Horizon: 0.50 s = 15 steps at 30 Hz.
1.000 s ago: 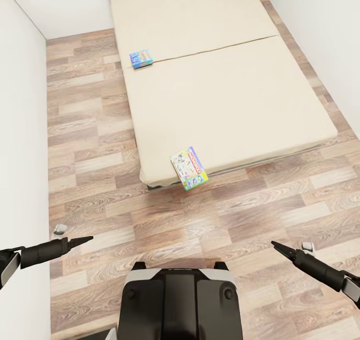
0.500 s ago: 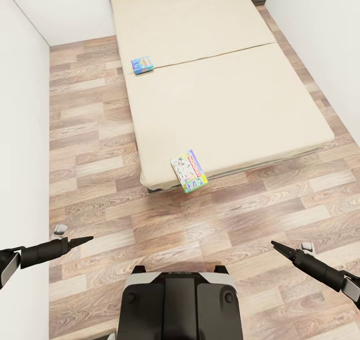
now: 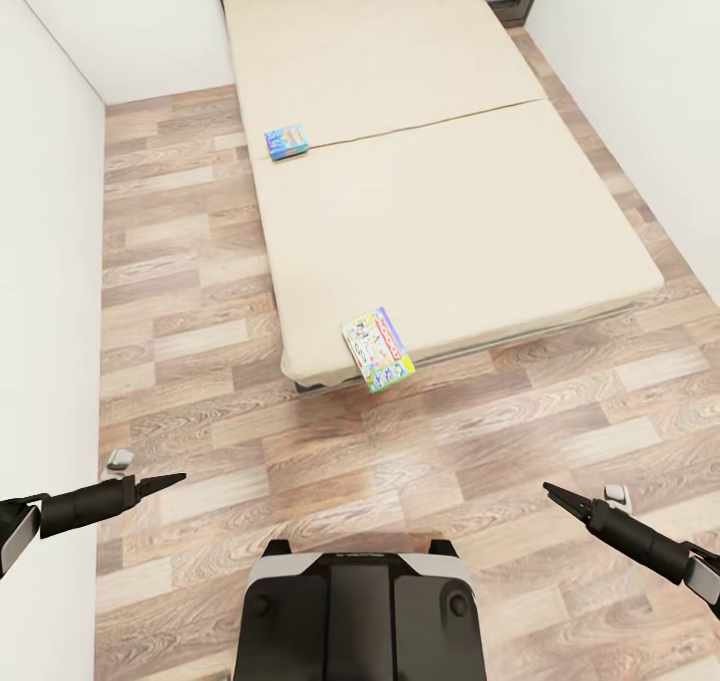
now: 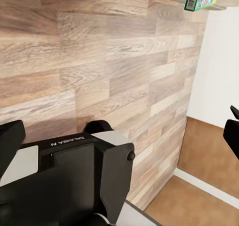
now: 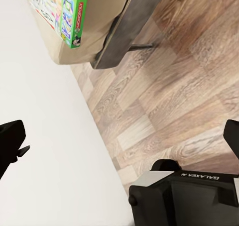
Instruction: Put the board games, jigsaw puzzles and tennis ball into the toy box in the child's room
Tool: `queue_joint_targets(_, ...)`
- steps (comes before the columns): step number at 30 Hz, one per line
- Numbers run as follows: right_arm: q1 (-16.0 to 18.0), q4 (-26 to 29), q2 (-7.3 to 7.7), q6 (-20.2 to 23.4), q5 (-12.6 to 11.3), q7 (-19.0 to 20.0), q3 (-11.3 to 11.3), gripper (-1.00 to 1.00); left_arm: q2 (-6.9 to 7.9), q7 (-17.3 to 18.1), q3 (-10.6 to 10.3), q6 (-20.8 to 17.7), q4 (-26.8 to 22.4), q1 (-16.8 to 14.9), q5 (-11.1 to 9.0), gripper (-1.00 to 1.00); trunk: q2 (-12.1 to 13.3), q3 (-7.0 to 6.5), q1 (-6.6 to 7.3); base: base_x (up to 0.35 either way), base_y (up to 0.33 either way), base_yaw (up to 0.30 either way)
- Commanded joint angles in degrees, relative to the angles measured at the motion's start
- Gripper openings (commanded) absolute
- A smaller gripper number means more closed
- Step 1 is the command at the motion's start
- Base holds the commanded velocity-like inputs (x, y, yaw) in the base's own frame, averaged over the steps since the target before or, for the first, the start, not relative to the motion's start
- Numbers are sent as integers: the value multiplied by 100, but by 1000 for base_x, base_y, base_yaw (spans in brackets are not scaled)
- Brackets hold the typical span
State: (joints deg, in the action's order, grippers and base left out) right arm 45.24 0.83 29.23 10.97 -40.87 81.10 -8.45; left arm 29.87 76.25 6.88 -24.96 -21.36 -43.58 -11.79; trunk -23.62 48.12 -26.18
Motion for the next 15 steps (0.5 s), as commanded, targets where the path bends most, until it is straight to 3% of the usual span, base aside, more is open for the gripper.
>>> queue_joint_targets(1, 2, -1, 2, 61, -53, 20, -51, 100, 1, 17, 6, -60, 0, -1, -7, 100, -50, 15, -26, 0, 0, 0)
queue_joint_targets(15, 2, 4, 11, 60, -53, 20, -48, 100, 9, 12, 18, -97, 0, -1, -7, 100, -611, 135, -333, 0, 0, 0)
